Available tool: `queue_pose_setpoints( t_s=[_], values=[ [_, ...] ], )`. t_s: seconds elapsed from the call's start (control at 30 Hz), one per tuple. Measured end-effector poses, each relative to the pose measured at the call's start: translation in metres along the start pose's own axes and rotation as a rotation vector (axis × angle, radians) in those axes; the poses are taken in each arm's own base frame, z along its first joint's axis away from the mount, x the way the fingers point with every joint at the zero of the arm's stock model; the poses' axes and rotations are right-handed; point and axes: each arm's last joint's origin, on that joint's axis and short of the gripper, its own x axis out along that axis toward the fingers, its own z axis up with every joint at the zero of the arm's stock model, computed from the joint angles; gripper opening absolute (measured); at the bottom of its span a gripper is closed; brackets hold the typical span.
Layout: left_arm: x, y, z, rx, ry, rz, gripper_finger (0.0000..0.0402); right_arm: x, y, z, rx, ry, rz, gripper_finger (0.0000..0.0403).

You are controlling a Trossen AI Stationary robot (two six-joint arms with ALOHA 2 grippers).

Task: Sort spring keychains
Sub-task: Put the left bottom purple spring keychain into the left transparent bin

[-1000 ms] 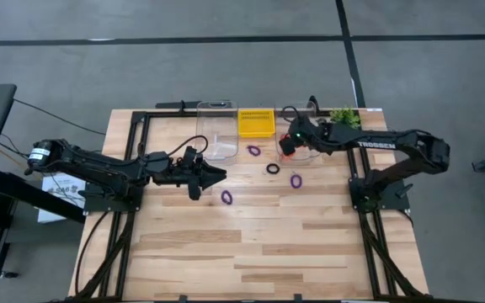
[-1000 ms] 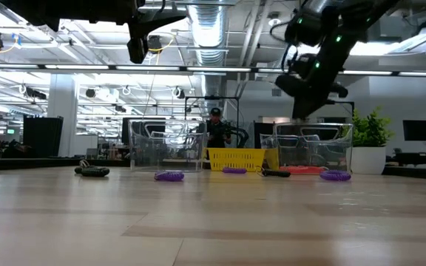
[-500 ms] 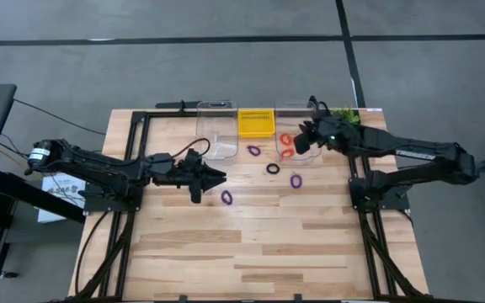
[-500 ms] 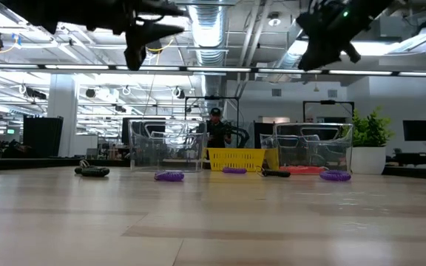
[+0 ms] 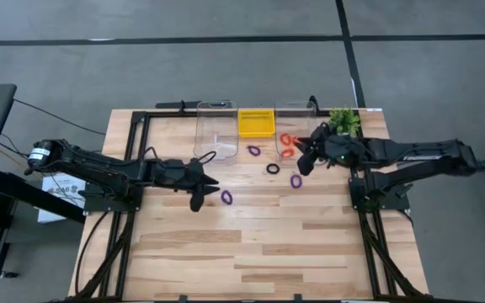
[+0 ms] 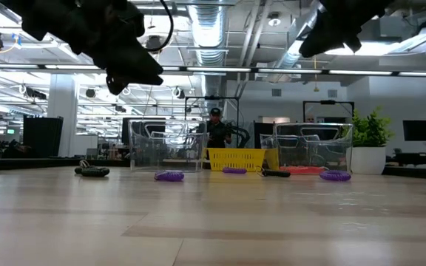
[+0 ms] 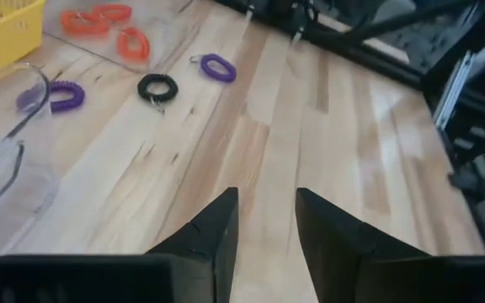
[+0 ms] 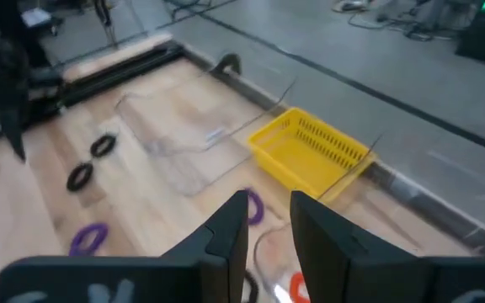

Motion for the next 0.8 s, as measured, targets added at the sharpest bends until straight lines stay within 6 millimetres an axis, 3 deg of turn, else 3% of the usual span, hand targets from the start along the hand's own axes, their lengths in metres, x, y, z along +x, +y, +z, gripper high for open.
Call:
queue_pose_setpoints(
  t_s=[0.33, 0.57, 0.8],
  values=[
    [0.015, -0.011, -0.019, 0.265, 0.103, -0.033, 0.0117, 0.002, 0.01, -0.03, 0.025, 0.042, -0.01, 0.0082],
    [0.043, -0.006, -0.05, 0.304, 0.273, 0.004, 0.0117, -0.001, 0.016, -0.033, 0.024, 0.039, 0.018, 0.0082],
    [0.058, -0.002, -0.068, 0.414, 0.349, 0.006, 0.0117, -0.003, 0.018, -0.033, 0.02, 0.031, 0.021, 0.0082]
  ],
)
